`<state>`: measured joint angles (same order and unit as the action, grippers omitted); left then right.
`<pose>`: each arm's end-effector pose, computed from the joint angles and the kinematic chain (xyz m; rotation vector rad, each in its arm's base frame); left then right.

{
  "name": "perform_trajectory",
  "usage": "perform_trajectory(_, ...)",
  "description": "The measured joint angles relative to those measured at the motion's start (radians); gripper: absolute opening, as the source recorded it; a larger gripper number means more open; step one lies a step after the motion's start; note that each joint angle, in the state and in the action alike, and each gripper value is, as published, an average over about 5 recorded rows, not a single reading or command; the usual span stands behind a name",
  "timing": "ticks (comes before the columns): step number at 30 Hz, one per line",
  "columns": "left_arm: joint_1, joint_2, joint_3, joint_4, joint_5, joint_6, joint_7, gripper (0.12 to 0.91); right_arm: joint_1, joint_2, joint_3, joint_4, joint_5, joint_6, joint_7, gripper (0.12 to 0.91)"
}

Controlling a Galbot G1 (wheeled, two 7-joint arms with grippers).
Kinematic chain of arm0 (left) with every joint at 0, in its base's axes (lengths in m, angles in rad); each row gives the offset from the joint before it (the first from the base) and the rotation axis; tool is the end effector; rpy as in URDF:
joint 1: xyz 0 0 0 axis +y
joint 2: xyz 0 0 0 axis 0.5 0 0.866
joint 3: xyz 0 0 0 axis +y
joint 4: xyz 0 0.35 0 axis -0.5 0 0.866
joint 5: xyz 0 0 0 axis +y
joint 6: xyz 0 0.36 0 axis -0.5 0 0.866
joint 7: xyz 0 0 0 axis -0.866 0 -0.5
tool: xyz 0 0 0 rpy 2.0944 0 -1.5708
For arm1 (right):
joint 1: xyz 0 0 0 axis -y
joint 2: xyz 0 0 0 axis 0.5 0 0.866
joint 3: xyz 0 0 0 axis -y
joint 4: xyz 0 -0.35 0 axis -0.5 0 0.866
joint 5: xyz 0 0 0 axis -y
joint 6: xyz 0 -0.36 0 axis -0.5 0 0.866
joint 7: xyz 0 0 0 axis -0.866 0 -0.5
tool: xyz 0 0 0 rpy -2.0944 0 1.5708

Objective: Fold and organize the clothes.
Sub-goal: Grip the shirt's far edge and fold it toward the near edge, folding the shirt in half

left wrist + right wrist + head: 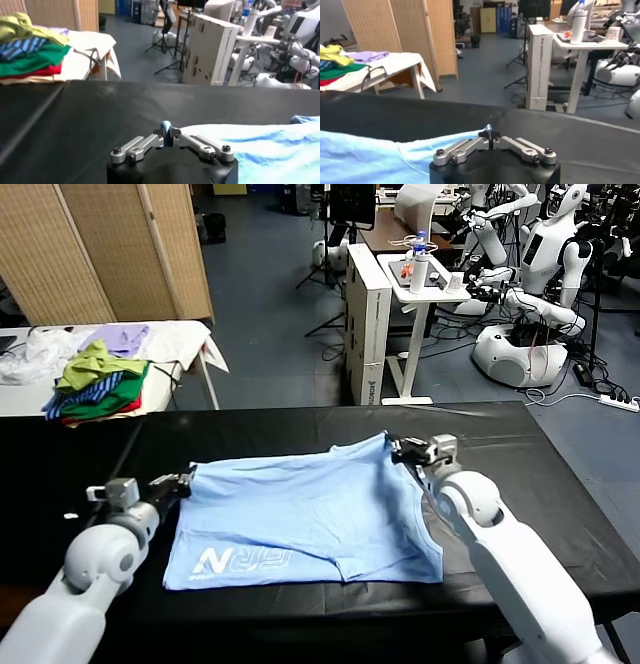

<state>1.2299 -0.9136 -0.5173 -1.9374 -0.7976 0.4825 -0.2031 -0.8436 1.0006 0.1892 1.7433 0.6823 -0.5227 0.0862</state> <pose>0.2985 0.1333 -0.2344 -0.0935 -2.7409 0.0852 0.3898 -0.0576 -0.2314 0.4373 -2.7377 0.0239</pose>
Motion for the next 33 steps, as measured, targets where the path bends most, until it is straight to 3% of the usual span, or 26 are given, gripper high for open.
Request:
perform_trajectory(17, 0.176, -0.053, -0.068, -0.131, 0.043, 0.029, -0.026, 0.199, -0.3, -0.107, 0.121, 0.294, 0.019, -0.204, 0.071, 0.14)
perform_trajectory(33, 0.274, -0.103, -0.094, -0.166, 0.117, 0.032, -0.017, 0.199, -0.448, -0.139, 0.157, 0.377, 0.022, -0.214, 0.072, 0.14)
